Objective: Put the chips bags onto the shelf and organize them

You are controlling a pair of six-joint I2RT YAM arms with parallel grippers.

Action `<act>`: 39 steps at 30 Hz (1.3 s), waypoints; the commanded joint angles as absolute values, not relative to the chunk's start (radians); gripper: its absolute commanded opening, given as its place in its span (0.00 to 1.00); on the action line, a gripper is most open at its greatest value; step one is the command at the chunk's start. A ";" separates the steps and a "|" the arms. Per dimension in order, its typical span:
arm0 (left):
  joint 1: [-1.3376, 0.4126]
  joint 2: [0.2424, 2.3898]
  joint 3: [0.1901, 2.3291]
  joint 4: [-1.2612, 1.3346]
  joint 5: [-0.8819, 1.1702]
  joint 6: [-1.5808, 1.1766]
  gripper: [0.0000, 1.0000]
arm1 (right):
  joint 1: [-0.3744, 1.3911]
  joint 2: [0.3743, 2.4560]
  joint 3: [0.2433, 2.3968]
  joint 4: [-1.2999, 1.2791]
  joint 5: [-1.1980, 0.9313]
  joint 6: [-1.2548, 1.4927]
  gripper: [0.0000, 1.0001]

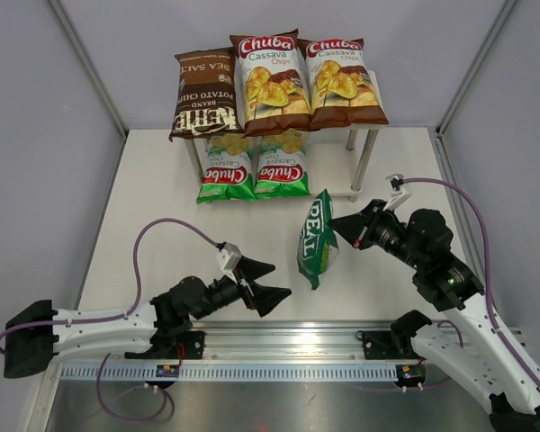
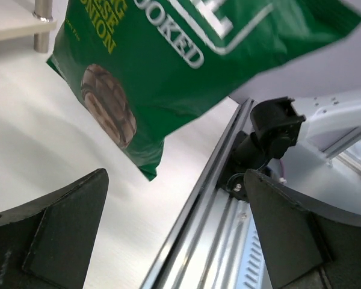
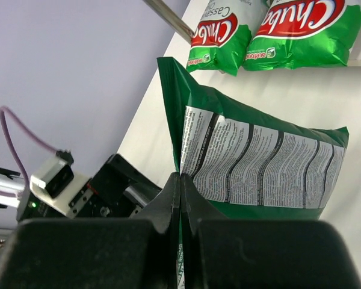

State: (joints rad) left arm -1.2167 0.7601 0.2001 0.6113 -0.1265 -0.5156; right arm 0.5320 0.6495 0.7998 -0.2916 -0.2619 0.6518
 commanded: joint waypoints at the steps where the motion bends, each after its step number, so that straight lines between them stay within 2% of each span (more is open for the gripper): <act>1: -1.284 0.776 0.132 0.912 -0.167 -0.235 0.99 | 0.538 0.649 0.888 -0.284 -0.213 0.687 0.00; 4: -1.366 0.845 0.168 0.973 -0.369 -0.063 0.99 | 0.538 0.649 0.899 -0.295 -0.207 0.724 0.00; 8: -1.479 1.041 0.250 1.092 -0.644 0.132 0.99 | 0.538 0.643 0.911 -0.301 -0.203 0.776 0.00; 22: -1.506 1.505 0.489 1.452 -0.931 0.340 0.99 | 0.538 0.601 0.922 -0.262 -0.281 0.862 0.00; 24: -1.511 1.571 0.498 1.583 -0.977 0.409 0.99 | 0.537 0.598 0.925 -0.265 -0.288 0.864 0.00; 27: -1.528 1.621 0.520 1.663 -0.999 0.477 0.82 | 0.537 0.589 0.925 -0.265 -0.296 0.870 0.00; 28: -1.535 1.627 0.543 1.664 -0.999 0.485 0.69 | 0.538 0.589 0.923 -0.262 -0.299 0.873 0.00; 31: -1.546 1.634 0.560 1.664 -0.963 0.488 0.47 | 0.537 0.584 0.911 -0.258 -0.301 0.879 0.00; 32: -1.546 1.629 0.564 1.664 -0.947 0.476 0.31 | 0.538 0.581 0.907 -0.255 -0.298 0.880 0.00; 34: -1.546 1.623 0.566 1.664 -0.940 0.466 0.25 | 0.538 0.575 0.902 -0.256 -0.291 0.881 0.00; 35: -1.546 1.620 0.569 1.664 -0.940 0.466 0.16 | 0.538 0.574 0.897 -0.256 -0.290 0.879 0.00; 37: -1.546 1.611 0.575 1.664 -0.949 0.476 0.08 | 0.538 0.569 0.894 -0.255 -0.285 0.881 0.00; 38: -1.546 1.608 0.581 1.664 -0.962 0.488 0.00 | 0.537 0.568 0.890 -0.261 -0.284 0.877 0.00; 39: -1.546 1.605 0.583 1.663 -0.966 0.494 0.00 | 0.537 0.568 0.888 -0.264 -0.282 0.876 0.00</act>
